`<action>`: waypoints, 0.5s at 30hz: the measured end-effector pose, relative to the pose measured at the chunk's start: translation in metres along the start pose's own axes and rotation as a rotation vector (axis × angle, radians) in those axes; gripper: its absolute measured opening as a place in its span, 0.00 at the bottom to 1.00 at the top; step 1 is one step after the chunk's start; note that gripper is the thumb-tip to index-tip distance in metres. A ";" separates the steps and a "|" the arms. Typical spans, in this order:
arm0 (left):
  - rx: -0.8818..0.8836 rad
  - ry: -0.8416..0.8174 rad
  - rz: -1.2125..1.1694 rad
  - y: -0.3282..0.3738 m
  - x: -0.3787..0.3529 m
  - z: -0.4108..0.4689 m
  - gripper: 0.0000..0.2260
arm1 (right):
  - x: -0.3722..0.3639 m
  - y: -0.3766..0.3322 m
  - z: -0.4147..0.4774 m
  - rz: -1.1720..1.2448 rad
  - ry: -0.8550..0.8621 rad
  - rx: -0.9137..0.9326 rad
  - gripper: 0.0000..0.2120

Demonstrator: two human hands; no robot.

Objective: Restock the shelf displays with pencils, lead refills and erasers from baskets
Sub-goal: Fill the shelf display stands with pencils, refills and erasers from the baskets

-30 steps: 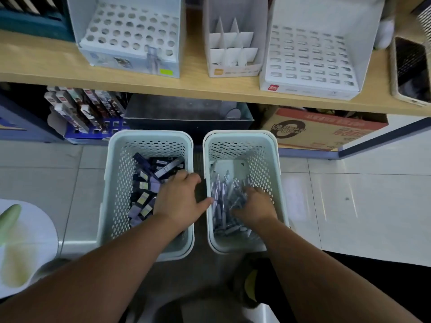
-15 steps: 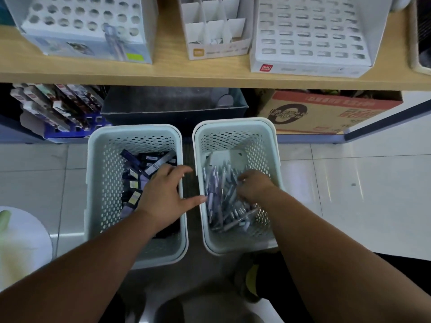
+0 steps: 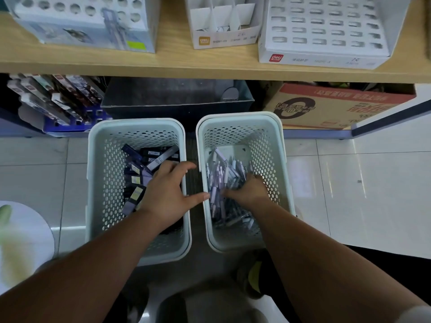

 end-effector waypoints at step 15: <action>0.075 -0.100 -0.144 0.001 -0.004 0.006 0.29 | -0.006 -0.009 0.000 -0.385 0.131 0.066 0.44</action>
Point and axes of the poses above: each hand's wrist, its own z-axis towards the middle knuckle, its own x-axis out of the back of the hand, y = z × x, the point moved 8 cm from there along z, towards the middle knuckle, and after that the axes turned 12 degrees about -x, right-handed, at the moved point
